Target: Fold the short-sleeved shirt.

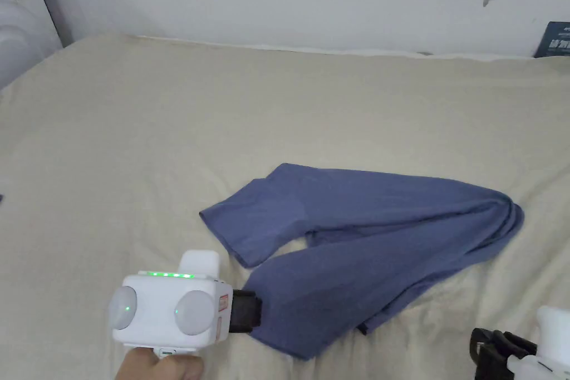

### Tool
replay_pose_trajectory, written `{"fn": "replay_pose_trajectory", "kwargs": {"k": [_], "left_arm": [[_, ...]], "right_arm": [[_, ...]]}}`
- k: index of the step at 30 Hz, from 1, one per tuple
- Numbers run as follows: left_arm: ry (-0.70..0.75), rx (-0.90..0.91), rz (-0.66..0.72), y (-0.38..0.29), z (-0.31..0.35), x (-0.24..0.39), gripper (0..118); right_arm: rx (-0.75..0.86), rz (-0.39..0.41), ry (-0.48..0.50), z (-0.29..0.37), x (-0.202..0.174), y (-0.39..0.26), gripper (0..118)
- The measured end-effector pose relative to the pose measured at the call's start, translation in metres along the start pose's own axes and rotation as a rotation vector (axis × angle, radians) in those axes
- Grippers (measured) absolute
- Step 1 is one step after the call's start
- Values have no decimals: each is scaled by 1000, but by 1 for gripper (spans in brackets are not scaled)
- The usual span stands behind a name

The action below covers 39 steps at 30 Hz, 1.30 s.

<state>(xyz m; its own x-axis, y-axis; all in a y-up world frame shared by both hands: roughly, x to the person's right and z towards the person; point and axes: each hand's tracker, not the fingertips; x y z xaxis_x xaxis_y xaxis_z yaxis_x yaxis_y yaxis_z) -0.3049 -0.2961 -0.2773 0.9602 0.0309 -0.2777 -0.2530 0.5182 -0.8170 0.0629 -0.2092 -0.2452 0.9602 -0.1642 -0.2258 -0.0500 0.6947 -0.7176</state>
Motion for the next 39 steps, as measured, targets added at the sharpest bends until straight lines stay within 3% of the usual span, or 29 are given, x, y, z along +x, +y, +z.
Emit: {"fn": "replay_pose_trajectory", "kwargs": {"k": [2, 3, 4, 5, 6, 9, 12, 17, 21, 22, 23, 24, 25, 26, 28, 33, 36, 38, 39], "left_arm": [[41, -6, -68, -1, -15, 16, 109], [50, -13, -104, -5, -20, 22, 103], [42, -26, -135, -7, -23, 23, 80], [-9, -32, -141, -13, -20, 26, 46], [-70, -2, -129, -19, -12, 27, 38], [2, 98, -208, -26, 6, 27, 1], [-117, -2, -114, -27, 1, 17, 1], [-127, -1, -121, -29, -9, 9, 1], [-144, 9, -165, -29, -10, 6, 1], [-149, 10, -168, -28, -11, 5, 1], [-155, 12, -171, -28, -13, 3, 1], [-162, 12, -169, -29, -14, 2, 2], [-170, 10, -163, -29, -16, 1, 2], [-177, 9, -152, -28, -17, -1, 2], [-188, 5, -135, -27, -17, -2, 2], [-201, 5, -131, -28, -18, -4, 2], [-211, 2, -136, -27, -19, -6, 2], [-215, -4, -139, -26, -19, -6, 2], [-215, -6, -140, -25, -19, -6, 2]], "right_arm": [[-9, 4, -8, -4, 1, 1, 1], [-15, 7, -11, -7, 1, 3, 1], [-20, 11, -13, -10, 1, 4, 1], [-27, 15, -13, -13, 0, 7, 1], [-36, 23, -6, -18, -1, 11, 1], [-55, 111, 25, -39, -13, 33, 1], [-43, 216, 39, -72, -40, 64, 1], [-100, 339, 131, -171, -101, 145, 1], [-98, 464, 65, -258, -147, 207, 3], [-116, 482, 60, -280, -157, 222, 29], [-151, 499, 46, -303, -167, 235, 92], [-211, 494, 60, -325, -173, 242, 118], [-289, 494, 27, -345, -179, 248, 114], [-277, 498, 62, -365, -185, 252, 114], [-327, 503, 33, -395, -194, 255, 114], [-351, 601, 24, -419, -224, 238, 112], [-381, 618, 23, -429, -229, 235, 105], [-402, 609, 40, -429, -229, 240, 103], [-424, 575, 109, -423, -228, 245, 93]]}}
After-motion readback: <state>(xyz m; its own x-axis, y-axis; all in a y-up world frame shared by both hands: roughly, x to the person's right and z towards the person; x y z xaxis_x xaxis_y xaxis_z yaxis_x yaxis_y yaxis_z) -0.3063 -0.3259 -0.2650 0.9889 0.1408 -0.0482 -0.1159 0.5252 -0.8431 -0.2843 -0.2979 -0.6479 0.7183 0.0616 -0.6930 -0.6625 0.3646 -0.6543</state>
